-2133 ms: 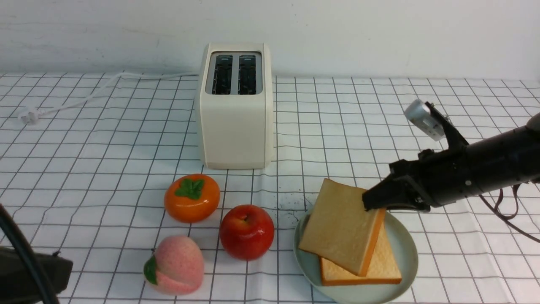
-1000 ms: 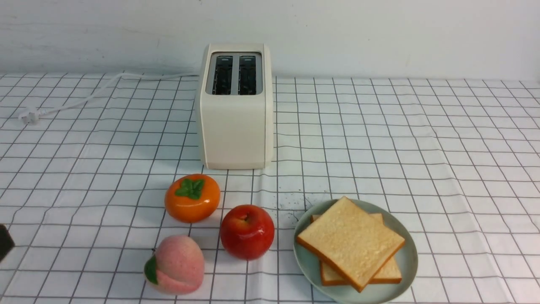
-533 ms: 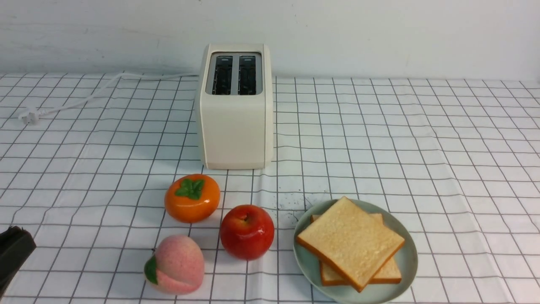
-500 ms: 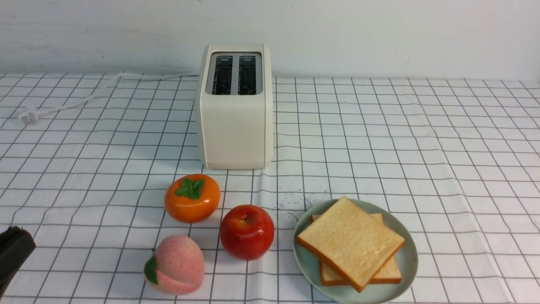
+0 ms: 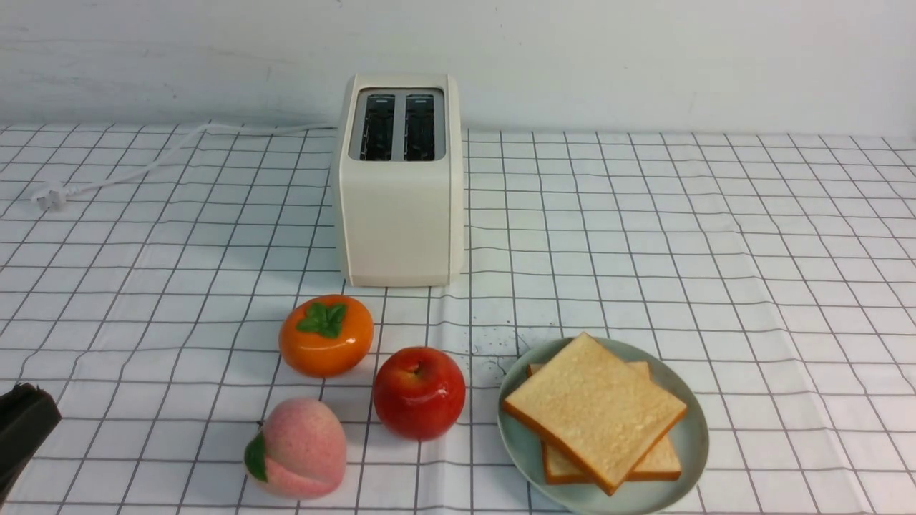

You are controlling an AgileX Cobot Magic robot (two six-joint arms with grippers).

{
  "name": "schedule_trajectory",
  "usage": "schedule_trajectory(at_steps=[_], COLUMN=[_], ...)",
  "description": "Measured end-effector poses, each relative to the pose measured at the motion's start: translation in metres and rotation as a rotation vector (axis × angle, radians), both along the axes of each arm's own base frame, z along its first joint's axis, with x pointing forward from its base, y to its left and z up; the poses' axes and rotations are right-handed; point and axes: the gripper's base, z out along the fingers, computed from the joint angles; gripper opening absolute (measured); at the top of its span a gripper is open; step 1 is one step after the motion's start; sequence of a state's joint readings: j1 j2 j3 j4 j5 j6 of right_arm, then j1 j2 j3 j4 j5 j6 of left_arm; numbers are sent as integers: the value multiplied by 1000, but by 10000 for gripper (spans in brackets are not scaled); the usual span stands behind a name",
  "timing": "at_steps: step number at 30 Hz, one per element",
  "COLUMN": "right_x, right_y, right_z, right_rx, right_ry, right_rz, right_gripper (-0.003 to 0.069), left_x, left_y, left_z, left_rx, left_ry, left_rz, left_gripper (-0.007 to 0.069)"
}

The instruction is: Take toasted bread from bread machine on white checkered table place on plate.

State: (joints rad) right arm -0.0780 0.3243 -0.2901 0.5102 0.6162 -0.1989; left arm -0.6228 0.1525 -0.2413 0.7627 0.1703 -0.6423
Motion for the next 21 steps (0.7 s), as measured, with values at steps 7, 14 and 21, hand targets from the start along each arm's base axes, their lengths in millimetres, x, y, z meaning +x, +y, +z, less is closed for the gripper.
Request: schedule_trajectory(at_steps=[7, 14, 21], right_x=[-13, -20, -20], right_y=[-11, -14, -14], right_z=[-47, -70, -70], right_rx=[-168, -215, -144], right_ry=[-218, -212, -191], right_rz=[-59, -78, -100], right_gripper=[-19, -20, -20], left_x=[0, 0, 0], left_y=[0, 0, 0], left_z=[0, 0, 0], left_rx=[1, 1, 1], left_ry=[1, 0, 1], left_rz=[0, 0, 1], left_gripper=[11, 20, 26])
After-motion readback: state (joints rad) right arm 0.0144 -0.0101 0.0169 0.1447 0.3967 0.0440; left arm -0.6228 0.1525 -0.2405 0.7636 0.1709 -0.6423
